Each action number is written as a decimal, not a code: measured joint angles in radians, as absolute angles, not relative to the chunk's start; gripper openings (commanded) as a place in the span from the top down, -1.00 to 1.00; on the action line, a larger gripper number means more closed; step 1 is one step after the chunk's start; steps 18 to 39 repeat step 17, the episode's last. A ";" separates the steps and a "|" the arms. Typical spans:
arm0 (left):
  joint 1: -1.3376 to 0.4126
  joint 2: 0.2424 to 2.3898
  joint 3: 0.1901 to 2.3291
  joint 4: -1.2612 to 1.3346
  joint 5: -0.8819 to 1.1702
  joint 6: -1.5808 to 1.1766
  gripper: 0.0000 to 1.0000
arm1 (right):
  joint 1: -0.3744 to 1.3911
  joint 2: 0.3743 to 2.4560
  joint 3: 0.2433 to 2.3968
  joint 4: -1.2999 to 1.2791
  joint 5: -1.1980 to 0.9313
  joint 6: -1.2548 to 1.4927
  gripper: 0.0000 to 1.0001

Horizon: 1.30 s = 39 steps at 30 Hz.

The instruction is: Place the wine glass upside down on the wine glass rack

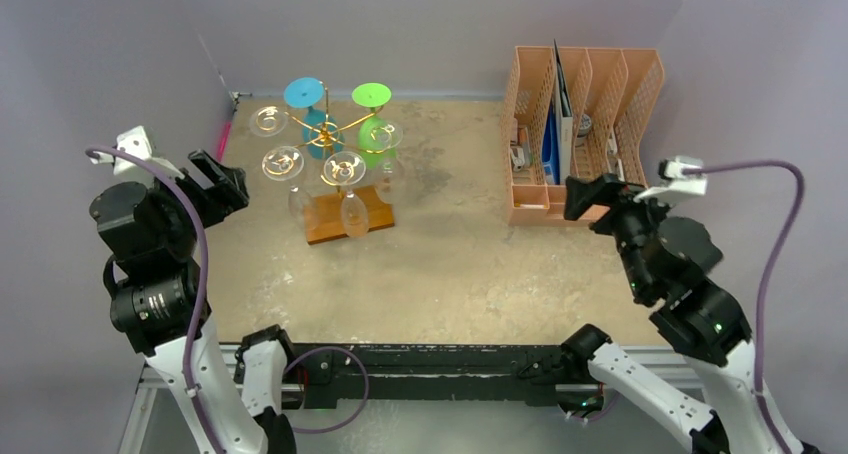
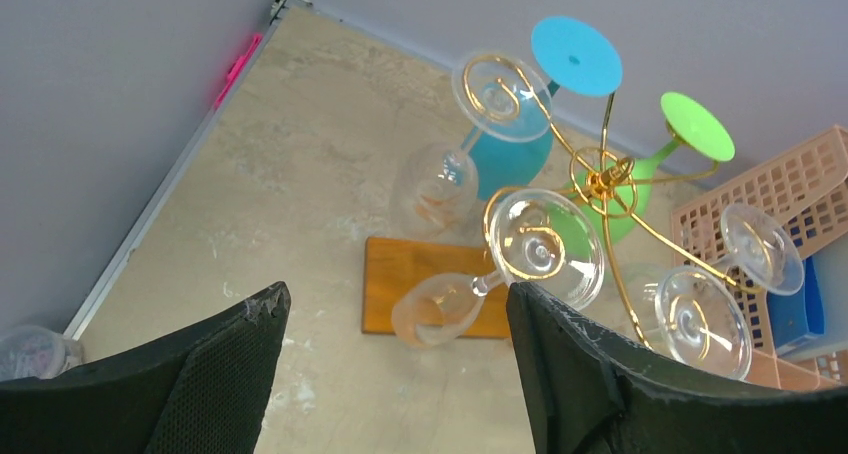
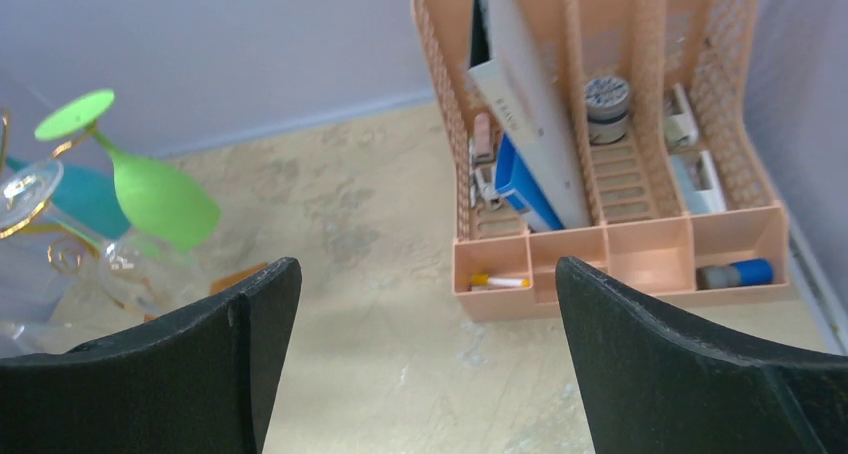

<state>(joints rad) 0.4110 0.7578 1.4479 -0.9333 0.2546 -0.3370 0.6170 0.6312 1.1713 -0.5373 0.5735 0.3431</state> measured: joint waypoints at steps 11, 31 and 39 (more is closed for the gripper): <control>0.346 0.632 1.581 -1.073 0.197 -0.321 -0.64 | 0.616 0.447 1.125 -0.506 0.716 0.257 -0.98; 0.330 0.580 1.706 -1.087 0.139 -0.315 -0.69 | 0.615 0.437 1.126 -0.496 0.717 0.245 -0.98; 0.330 0.580 1.706 -1.087 0.139 -0.315 -0.69 | 0.615 0.437 1.126 -0.496 0.717 0.245 -0.98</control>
